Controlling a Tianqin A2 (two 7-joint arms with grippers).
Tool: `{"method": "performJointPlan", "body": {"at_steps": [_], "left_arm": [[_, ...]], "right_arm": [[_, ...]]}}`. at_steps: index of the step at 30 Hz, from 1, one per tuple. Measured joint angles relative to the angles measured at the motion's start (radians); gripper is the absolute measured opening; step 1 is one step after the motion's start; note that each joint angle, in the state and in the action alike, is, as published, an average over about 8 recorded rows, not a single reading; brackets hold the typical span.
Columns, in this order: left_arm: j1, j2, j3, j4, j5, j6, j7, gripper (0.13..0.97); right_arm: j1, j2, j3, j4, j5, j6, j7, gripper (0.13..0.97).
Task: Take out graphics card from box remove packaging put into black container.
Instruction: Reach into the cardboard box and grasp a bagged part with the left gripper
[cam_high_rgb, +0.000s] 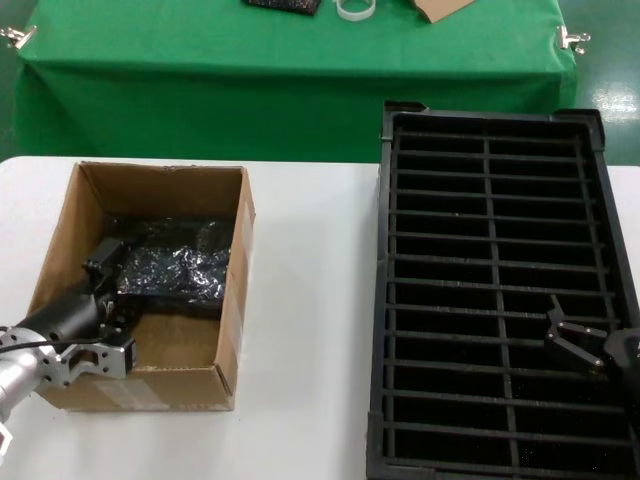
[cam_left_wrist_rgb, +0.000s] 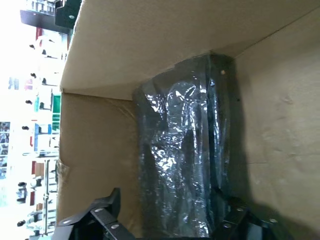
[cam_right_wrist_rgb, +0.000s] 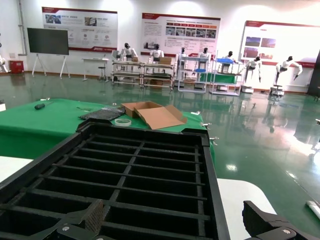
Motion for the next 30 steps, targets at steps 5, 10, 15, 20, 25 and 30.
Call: {"method": "performJointPlan", "body": {"at_steps": [5,10,15,20,25,30], "left_arm": [[0.017,0.003,-0.007,0.001,-0.012,0.013,-0.005,0.628],[0.027,0.006,-0.014,0.001,-0.023,0.024,-0.009,0.527],[0.029,0.007,-0.019,0.001,-0.032,0.031,-0.013,0.397],[0.026,0.007,-0.021,0.001,-0.038,0.034,-0.016,0.317],[0.022,0.006,-0.025,0.001,-0.044,0.039,-0.018,0.228],[0.014,0.003,-0.033,0.0,-0.054,0.053,-0.019,0.19]], "right_arm": [[0.0,0.0,0.0,0.0,0.0,0.0,0.0,0.966],[0.0,0.0,0.0,0.0,0.0,0.0,0.0,0.966],[0.0,0.0,0.0,0.0,0.0,0.0,0.0,0.966],[0.0,0.0,0.0,0.0,0.0,0.0,0.0,0.966],[0.0,0.0,0.0,0.0,0.0,0.0,0.0,0.966],[0.0,0.0,0.0,0.0,0.0,0.0,0.0,0.966]]}}
